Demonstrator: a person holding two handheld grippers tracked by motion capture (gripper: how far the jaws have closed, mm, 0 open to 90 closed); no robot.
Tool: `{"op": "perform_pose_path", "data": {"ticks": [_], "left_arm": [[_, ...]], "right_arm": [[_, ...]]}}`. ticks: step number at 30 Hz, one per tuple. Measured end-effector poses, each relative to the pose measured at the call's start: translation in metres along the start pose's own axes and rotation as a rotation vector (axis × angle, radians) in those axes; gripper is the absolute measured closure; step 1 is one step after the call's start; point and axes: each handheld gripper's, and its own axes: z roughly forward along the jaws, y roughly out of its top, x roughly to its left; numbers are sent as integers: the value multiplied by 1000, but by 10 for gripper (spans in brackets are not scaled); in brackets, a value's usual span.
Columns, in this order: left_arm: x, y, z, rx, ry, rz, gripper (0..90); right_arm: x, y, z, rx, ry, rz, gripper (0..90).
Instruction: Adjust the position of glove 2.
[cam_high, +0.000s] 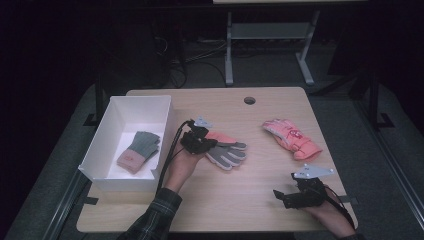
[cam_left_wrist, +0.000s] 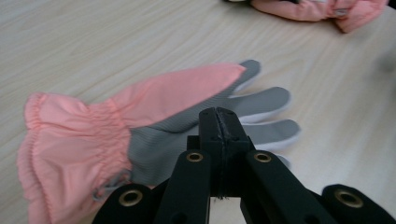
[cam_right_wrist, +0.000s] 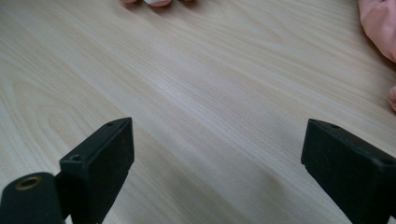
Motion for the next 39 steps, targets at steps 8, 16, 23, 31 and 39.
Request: {"op": "perform_pose_path", "data": {"ticks": [8,16,23,31,39], "left_arm": [[16,-1,13,7,46,-17,898],[26,-7,32,51,46,-22,897],[23,-10,38,81,-1,-19,898],[9,-10,39,103,-72,15,898],[-14,-11,40,116,-152,40,898]], "right_arm": [[0,0,0,2,4,-2,93],[0,0,1,0,6,-8,93],[0,0,1,0,8,-6,93],[0,0,1,1,6,-4,93],[0,0,0,-2,5,-7,93]]}}
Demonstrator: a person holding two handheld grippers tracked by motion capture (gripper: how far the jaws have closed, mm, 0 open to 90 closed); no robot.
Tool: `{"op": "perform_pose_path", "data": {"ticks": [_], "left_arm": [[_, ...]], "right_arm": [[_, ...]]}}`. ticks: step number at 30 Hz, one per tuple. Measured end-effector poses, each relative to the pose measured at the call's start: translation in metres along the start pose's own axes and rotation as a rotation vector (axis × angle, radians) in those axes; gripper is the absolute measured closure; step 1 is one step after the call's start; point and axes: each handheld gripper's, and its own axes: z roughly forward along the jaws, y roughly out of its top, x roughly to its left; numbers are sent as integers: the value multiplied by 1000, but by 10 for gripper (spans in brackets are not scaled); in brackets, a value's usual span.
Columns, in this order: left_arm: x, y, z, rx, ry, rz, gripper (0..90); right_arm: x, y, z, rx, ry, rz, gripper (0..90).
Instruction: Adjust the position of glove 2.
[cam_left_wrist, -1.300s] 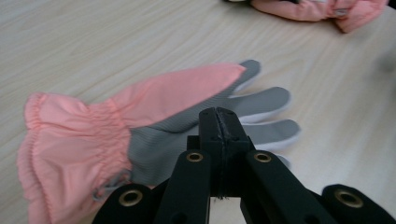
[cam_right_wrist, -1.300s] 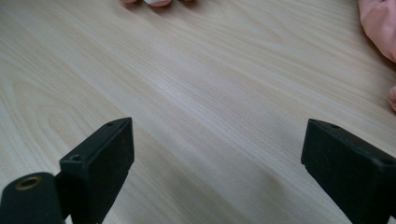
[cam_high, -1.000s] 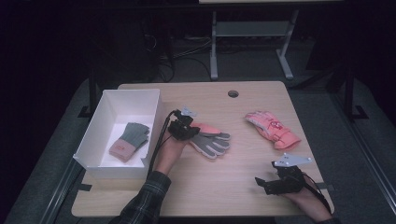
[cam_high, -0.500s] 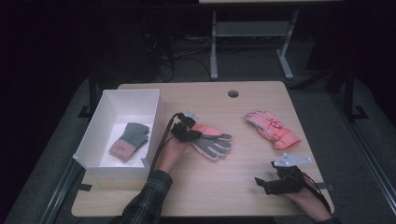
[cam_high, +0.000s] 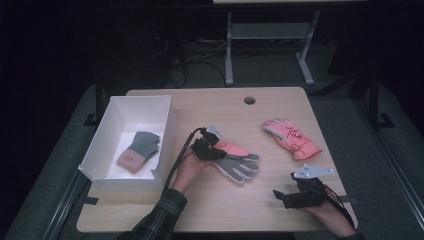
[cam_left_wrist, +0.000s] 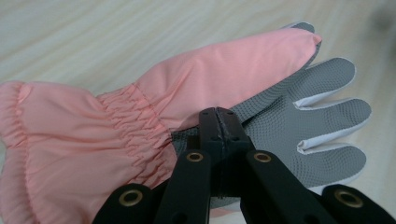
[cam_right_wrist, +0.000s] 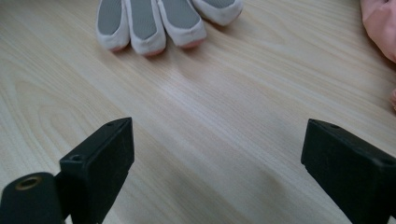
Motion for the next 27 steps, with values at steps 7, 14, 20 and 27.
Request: {"op": "perform_pose_path", "data": {"ticks": [7,14,20,27], "left_arm": [[-21,-1,3,21,-51,29,898],[-40,-1,5,58,-96,79,898],[-58,-1,7,76,-124,118,898],[-59,6,0,61,-120,130,898]], "right_arm": [[0,0,0,-1,-1,-1,93],[0,0,-1,-2,-2,-3,93],[0,0,-1,-1,-1,-2,93],[0,0,-1,-1,-2,-2,93]]}}
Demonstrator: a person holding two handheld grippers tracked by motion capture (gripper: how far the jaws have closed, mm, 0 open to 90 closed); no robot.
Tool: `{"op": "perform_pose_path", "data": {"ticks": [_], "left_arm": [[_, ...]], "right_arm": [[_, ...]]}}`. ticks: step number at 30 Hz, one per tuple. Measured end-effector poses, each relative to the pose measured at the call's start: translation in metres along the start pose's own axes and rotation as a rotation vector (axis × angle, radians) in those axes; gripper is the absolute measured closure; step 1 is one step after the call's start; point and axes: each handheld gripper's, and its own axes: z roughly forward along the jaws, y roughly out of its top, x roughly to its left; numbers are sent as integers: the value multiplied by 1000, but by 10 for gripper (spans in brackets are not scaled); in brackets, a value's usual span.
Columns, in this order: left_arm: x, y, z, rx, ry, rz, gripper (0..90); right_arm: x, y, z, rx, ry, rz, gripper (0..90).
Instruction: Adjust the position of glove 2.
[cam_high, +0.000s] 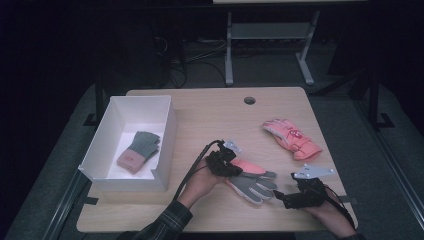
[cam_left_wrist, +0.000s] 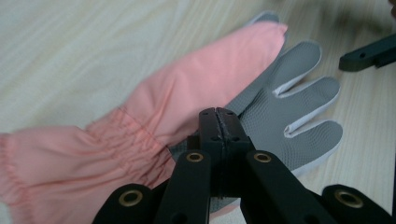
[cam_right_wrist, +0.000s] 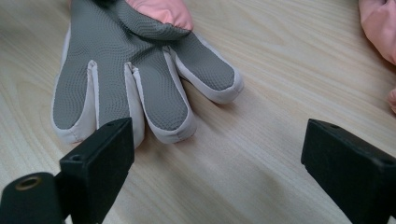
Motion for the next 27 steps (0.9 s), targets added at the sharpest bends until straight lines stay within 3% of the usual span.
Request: {"op": "perform_pose_path", "data": {"ticks": [4,6,7,8,12,14,16,19,21,27], "left_arm": [[9,13,-6,-19,28,3,898],[16,21,-7,-30,45,0,897],[26,27,-7,-21,65,7,898],[26,27,-7,-21,65,7,898],[45,33,3,-15,101,-38,897],[51,32,8,-3,115,-58,897],[58,31,11,40,119,-41,898],[59,27,13,65,127,-45,898],[59,24,12,77,132,-45,898],[59,7,-1,95,156,-94,897]], "right_arm": [[0,0,0,0,1,-3,93],[1,0,0,1,3,-5,93],[1,0,0,0,3,-4,93],[1,0,0,0,3,-4,93],[0,0,0,0,2,0,93],[0,0,0,-1,4,7,93],[0,0,-1,-1,5,8,93],[-1,0,-1,-5,5,4,93],[-1,0,-1,-5,4,3,93],[0,0,-1,-3,5,6,93]]}}
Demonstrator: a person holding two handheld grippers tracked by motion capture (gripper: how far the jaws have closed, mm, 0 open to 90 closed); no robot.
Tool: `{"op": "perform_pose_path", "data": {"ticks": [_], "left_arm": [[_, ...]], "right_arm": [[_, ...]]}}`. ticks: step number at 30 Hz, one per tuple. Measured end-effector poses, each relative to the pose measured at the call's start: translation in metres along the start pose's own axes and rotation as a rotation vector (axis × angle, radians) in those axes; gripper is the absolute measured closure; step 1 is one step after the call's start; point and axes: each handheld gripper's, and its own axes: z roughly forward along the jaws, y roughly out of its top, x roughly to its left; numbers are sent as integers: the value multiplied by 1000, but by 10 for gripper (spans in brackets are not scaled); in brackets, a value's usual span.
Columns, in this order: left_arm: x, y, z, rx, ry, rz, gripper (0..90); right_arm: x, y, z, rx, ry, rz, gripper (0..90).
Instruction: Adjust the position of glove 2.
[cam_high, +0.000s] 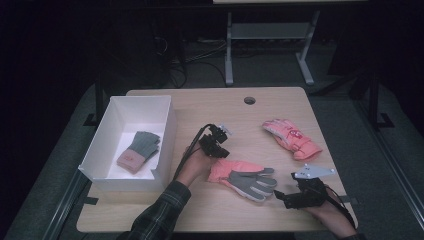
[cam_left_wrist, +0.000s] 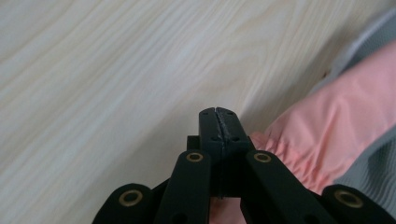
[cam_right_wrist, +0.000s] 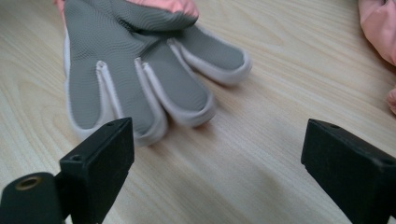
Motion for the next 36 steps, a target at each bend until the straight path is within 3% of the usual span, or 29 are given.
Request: {"op": "perform_pose_path", "data": {"ticks": [5,10,23,27,28,29,30,31,32,36], "left_arm": [[1,-17,-12,8,-1,0,897],[-9,-35,-18,4,-12,-9,898],[-26,-69,-35,-15,-76,12,897],[-30,-77,-39,-25,-108,13,897],[-30,-77,-39,-25,-108,13,897],[-31,-77,-38,-28,-111,11,897],[-31,-77,-37,-27,-117,18,897],[-32,-77,-37,-25,-120,16,897],[-32,-77,-36,-24,-125,19,897],[-34,-77,-34,-19,-137,30,897]], "right_arm": [[0,0,1,3,-1,-5,93],[0,0,1,8,3,1,92],[3,5,-7,24,75,-3,85],[5,6,-8,22,80,0,275],[5,6,-8,22,80,0,275],[6,7,-9,12,70,4,429],[6,7,-9,12,70,4,429],[6,9,-9,1,73,3,569],[6,9,-9,1,73,3,569],[10,16,1,7,88,-16,899]]}}
